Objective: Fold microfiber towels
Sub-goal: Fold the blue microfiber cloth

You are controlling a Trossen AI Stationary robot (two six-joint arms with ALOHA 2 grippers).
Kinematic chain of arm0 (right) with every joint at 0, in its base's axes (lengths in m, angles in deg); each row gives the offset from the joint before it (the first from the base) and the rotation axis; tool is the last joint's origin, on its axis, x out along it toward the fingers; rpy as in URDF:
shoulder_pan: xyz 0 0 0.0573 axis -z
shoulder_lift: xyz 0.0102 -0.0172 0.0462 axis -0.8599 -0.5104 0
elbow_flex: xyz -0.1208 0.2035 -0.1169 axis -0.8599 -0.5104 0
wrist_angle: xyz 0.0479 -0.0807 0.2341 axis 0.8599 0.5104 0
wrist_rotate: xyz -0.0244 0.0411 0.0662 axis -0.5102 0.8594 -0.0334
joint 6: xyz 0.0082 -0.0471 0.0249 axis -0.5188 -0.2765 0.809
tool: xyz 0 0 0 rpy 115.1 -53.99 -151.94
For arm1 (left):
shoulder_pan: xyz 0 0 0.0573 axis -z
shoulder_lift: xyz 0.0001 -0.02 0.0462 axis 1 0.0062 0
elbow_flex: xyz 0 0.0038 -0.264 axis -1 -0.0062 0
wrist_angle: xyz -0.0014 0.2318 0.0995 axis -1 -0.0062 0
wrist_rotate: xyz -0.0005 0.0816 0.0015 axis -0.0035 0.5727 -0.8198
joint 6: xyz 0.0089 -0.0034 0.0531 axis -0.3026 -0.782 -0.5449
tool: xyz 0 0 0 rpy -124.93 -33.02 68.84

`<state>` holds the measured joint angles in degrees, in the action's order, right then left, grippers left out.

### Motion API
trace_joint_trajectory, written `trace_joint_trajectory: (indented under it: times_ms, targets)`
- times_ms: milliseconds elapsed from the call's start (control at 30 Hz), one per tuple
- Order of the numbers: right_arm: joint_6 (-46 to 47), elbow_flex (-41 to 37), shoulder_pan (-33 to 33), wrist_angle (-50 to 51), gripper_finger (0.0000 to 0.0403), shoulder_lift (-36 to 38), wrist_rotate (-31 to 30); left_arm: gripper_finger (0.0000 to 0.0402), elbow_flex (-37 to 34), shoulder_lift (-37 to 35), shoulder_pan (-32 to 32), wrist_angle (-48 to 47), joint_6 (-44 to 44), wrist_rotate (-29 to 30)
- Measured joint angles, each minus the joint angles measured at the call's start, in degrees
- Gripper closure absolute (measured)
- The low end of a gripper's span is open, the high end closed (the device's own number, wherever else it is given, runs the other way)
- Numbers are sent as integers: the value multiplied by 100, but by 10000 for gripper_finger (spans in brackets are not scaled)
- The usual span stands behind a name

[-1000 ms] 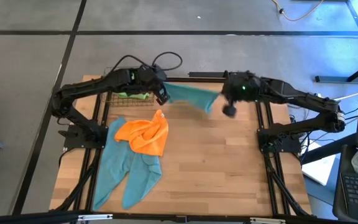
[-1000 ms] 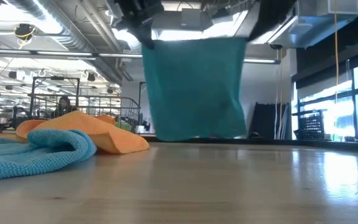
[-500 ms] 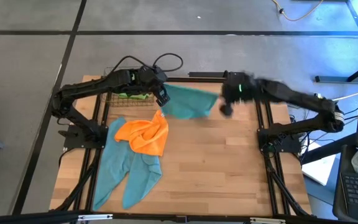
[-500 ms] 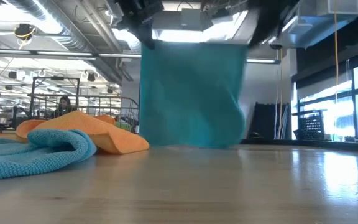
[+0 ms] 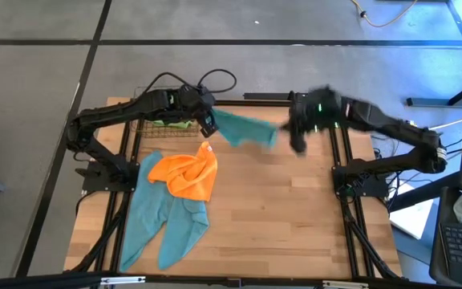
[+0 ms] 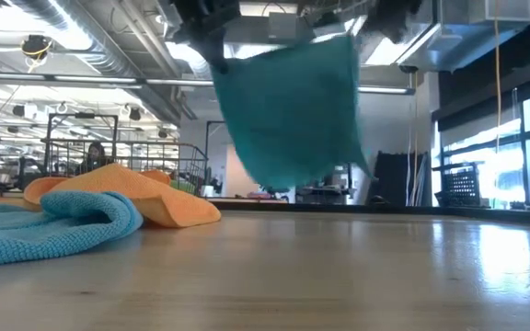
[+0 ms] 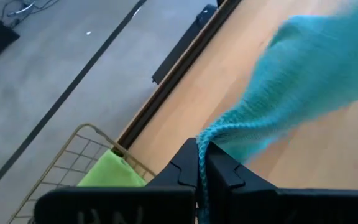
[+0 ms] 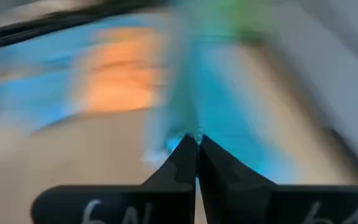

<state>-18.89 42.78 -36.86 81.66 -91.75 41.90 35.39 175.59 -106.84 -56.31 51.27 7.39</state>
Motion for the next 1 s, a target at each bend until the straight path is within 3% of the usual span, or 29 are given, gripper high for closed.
trace_joint_trajectory:
  times_ms: [133, 233, 333, 433, 533, 667, 700, 800, 900, 1000]
  targets:
    - [-517, 2, 160, -104, 395, 16, 726, 401, 1, 0, 13, 110, 12, -22]
    - [-324, -10, 129, 188, 395, -23, -108, 401, 1, 0, 31, 100, 10, 5]
    - [-844, -12, 249, 44, 395, -33, 295, 401, 1, -3, 17, 101, 34, 29]
    - [-409, -2, 189, 345, 395, -44, -272, 401, 1, -43, 24, 92, 42, 73]
    - [-859, -12, 262, 309, 395, -72, 875, 401, 3, -44, 24, 72, 41, 74]
    - [-720, -7, 162, 645, 395, -75, -571, 401, 10, -44, -13, 114, -31, 14]
    - [-734, -12, 211, 554, 395, -89, -465, 402, 10, -44, -18, 109, -18, 19]
    - [-1068, 53, 338, 305, 395, -2, 598, 401, 11, -59, -64, 95, -10, 82]
    - [-887, 141, 300, 276, 395, -10, 745, 401, 77, -99, -83, -12, 50, 79]
    - [-1091, 145, 351, 239, 395, -17, 524, 401, 86, -101, -46, -11, 64, 73]
